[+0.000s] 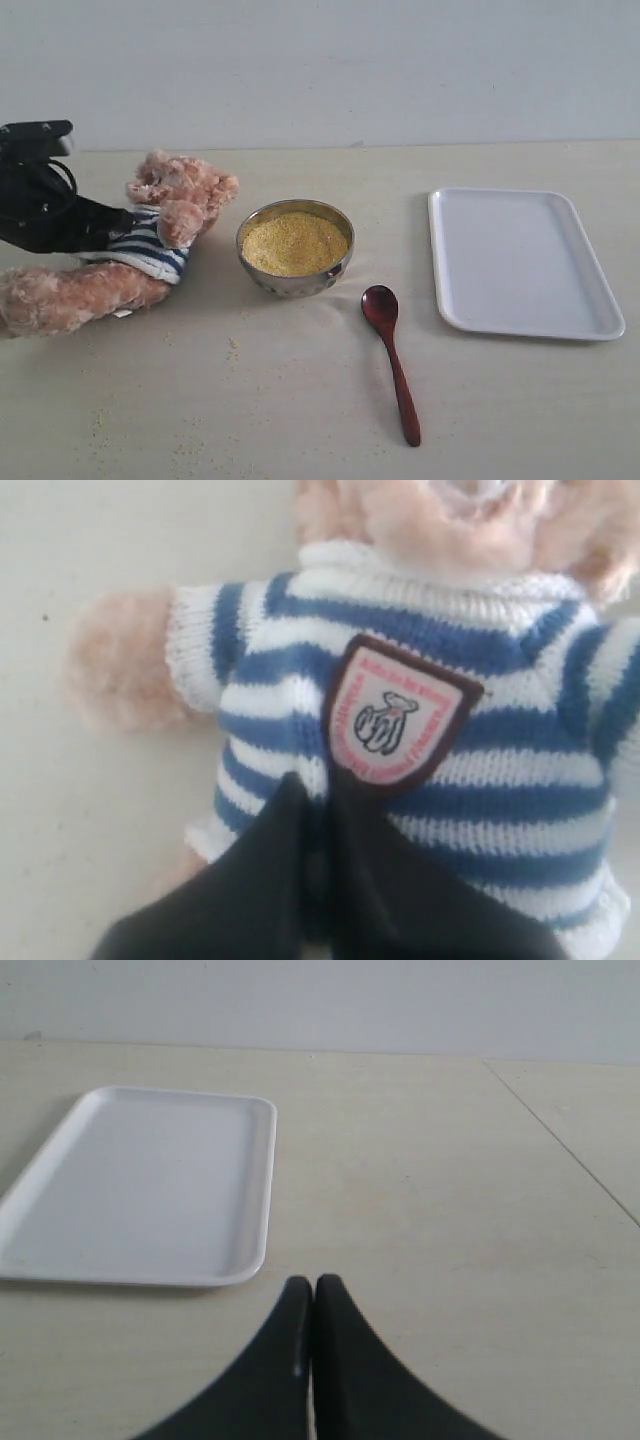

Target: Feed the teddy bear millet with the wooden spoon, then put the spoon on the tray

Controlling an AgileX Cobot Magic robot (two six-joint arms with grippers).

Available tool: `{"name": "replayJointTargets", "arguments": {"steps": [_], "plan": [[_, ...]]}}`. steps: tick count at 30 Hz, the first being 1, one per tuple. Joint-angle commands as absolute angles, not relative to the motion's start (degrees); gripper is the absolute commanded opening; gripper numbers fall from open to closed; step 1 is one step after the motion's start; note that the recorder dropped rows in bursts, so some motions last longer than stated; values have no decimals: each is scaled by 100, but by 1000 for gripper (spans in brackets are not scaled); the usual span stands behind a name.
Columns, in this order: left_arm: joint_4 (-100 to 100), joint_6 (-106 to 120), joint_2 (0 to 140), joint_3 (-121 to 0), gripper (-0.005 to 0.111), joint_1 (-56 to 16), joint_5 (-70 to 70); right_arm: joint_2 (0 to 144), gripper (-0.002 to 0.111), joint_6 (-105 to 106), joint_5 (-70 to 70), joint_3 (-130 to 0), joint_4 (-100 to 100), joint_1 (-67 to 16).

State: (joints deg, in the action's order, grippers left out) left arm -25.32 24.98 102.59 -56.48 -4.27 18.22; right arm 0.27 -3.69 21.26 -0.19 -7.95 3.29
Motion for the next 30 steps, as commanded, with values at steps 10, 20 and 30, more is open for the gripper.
{"name": "replayJointTargets", "arguments": {"steps": [10, 20, 30], "plan": [[-2617, 2298, 9562, -5625, 37, -295, 1970, 0, 0, -395, 2098, 0, -799, 347], [-2767, 2971, 10436, -5625, 108, -295, 2039, 0, 0, -395, 2098, 0, -799, 347], [-4636, 4515, 11076, -5625, 107, -341, 1827, 0, 0, -395, 2098, 0, -799, 347]]}}
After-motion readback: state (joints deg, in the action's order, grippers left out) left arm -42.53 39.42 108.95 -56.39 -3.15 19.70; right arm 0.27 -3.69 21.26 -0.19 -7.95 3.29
